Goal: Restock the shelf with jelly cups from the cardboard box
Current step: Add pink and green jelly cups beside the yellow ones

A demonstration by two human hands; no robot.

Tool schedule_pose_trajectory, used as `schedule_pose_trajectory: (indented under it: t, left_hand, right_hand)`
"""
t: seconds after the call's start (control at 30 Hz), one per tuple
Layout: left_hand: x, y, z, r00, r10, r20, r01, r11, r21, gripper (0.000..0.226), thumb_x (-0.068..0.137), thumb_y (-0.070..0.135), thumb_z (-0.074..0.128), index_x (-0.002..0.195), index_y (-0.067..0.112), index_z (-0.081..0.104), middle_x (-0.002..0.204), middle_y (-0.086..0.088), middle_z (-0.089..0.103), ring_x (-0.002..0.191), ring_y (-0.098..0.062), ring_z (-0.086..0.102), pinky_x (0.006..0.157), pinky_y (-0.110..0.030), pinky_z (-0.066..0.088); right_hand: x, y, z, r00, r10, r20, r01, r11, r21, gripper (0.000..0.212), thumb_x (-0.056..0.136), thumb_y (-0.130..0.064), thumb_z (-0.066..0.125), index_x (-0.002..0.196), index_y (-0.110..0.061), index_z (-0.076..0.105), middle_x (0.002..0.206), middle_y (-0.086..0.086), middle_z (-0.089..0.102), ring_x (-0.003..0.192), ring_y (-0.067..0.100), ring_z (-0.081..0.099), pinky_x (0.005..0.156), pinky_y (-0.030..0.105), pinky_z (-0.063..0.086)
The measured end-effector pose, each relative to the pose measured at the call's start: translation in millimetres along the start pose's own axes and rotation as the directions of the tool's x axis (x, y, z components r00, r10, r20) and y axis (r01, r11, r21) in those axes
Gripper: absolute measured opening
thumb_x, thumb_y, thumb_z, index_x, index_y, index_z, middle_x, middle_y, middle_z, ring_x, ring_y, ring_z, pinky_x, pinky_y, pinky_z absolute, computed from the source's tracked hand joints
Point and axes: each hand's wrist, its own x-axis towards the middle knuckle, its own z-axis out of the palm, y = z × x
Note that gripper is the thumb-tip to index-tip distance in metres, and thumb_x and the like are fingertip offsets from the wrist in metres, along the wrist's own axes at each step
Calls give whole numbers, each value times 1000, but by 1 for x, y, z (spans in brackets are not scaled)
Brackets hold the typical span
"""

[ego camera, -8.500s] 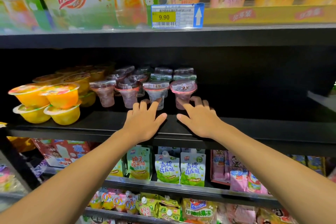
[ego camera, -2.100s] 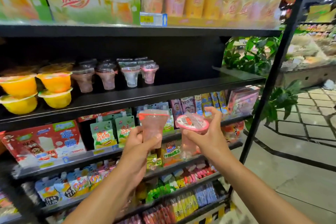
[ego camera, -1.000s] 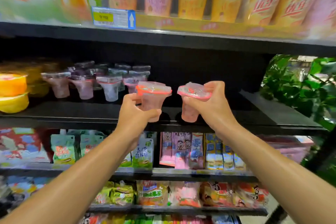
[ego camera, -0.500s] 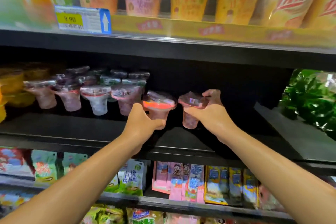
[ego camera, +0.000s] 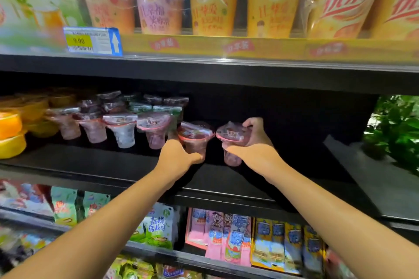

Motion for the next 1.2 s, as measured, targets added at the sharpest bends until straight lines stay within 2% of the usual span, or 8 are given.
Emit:
schedule_pose_trajectory:
  t: [0.23,0.33,0.43,0.53,0.67,0.8,1.07,1.2]
  left_hand:
    - [-9,-8,-8,994,99,-43,-96,993,64,50,85,31,78,69,11,34,64,-2,35,57,-15,32,50,-29,27]
    - [-12,-18,-18,990,140,-21,-139,989,48,43,87,40,74,101,3,58,96,-8,64,85,-23,60,74,-38,51]
    - [-25,-23,-33,978,207,25,-209,974,89,53,88,40,72,130,10,58,128,-1,63,118,-18,59,100,-38,49]
    - [-36,-24,-40,949,310,63,-316,936,156,58,90,34,72,141,14,53,140,1,57,129,-16,52,106,-29,40]
    - [-47,-29,-38,907,406,113,-420,892,168,59,90,28,71,144,23,47,144,5,49,134,-14,41,107,-27,33]
    - [-52,-25,-27,904,396,160,-425,868,258,55,94,37,63,143,23,44,143,1,42,134,-23,33,110,-40,34]
    - [-53,-18,-8,898,322,299,-437,727,529,64,99,61,31,155,31,20,152,1,21,141,-23,17,113,-44,22]
    - [-49,-23,-11,888,327,323,-458,689,562,62,99,64,27,154,36,20,146,1,27,137,-23,22,111,-43,24]
  right_hand:
    - [2,2,-3,1000,1,-16,-3,997,-76,93,67,-21,92,137,-31,32,132,1,54,112,20,60,73,19,44]
    - [-2,0,-5,1000,-11,-17,9,993,-115,102,68,-25,91,148,-30,28,137,2,52,119,22,57,86,26,45]
    - [-10,-1,-7,1000,-3,-12,2,995,-97,105,72,-26,88,153,-32,21,144,5,49,124,24,55,96,32,47]
    - [-29,1,-17,998,-35,-42,33,998,-54,87,87,-30,75,155,-25,20,150,6,44,129,23,51,97,28,44]
    - [-60,12,-31,988,-90,-129,80,993,-84,53,93,-30,67,139,-20,42,140,2,45,121,15,48,91,25,41]
    - [-74,25,-36,997,-76,26,81,948,-307,45,95,-44,61,136,-32,47,141,-1,40,130,16,42,98,31,38]
    - [-75,20,-12,983,-61,175,175,617,-767,65,97,-64,38,155,-43,16,157,9,22,142,30,23,113,46,28]
    - [-68,16,-4,974,-20,224,190,609,-770,65,99,-63,35,156,-42,13,161,11,17,146,31,19,115,46,26]
